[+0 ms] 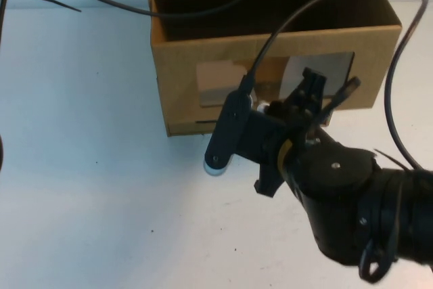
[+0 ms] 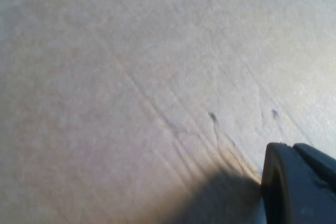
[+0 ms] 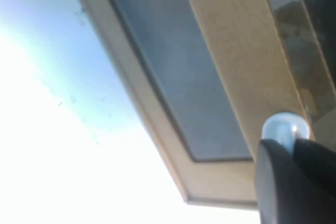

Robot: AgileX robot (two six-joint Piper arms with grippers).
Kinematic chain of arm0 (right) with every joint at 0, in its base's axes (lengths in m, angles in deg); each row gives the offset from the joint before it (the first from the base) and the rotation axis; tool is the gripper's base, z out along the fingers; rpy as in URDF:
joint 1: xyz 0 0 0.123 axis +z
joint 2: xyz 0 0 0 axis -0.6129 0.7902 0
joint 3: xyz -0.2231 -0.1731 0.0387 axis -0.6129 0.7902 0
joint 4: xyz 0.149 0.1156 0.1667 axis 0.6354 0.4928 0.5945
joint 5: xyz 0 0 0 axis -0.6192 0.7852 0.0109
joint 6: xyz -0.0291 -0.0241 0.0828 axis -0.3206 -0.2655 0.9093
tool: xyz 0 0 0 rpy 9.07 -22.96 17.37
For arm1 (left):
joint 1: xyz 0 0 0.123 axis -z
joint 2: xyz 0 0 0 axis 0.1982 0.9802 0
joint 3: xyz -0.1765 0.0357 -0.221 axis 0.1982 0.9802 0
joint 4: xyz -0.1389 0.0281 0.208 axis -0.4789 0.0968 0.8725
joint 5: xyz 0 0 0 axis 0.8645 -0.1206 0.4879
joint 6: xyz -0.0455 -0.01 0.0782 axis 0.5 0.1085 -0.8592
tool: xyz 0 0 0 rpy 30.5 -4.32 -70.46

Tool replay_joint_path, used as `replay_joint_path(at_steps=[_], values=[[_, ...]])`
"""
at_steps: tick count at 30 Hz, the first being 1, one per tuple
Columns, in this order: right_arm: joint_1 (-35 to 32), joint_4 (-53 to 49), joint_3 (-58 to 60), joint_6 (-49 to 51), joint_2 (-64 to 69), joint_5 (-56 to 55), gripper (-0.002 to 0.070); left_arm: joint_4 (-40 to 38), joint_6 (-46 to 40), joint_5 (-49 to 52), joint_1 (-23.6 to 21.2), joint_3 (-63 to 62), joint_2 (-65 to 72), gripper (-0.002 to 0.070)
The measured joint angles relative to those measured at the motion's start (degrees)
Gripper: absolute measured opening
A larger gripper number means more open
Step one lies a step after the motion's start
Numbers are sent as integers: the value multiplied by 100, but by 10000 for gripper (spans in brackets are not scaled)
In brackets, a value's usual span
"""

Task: Open the shoe box
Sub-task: 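Pull the top drawer of the cardboard box fully open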

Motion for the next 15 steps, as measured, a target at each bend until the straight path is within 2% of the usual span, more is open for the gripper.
replay_joint_path(at_steps=[15], values=[[729,974,222,-600,-270,824,13,-20,17,0,0,0,0,-5]])
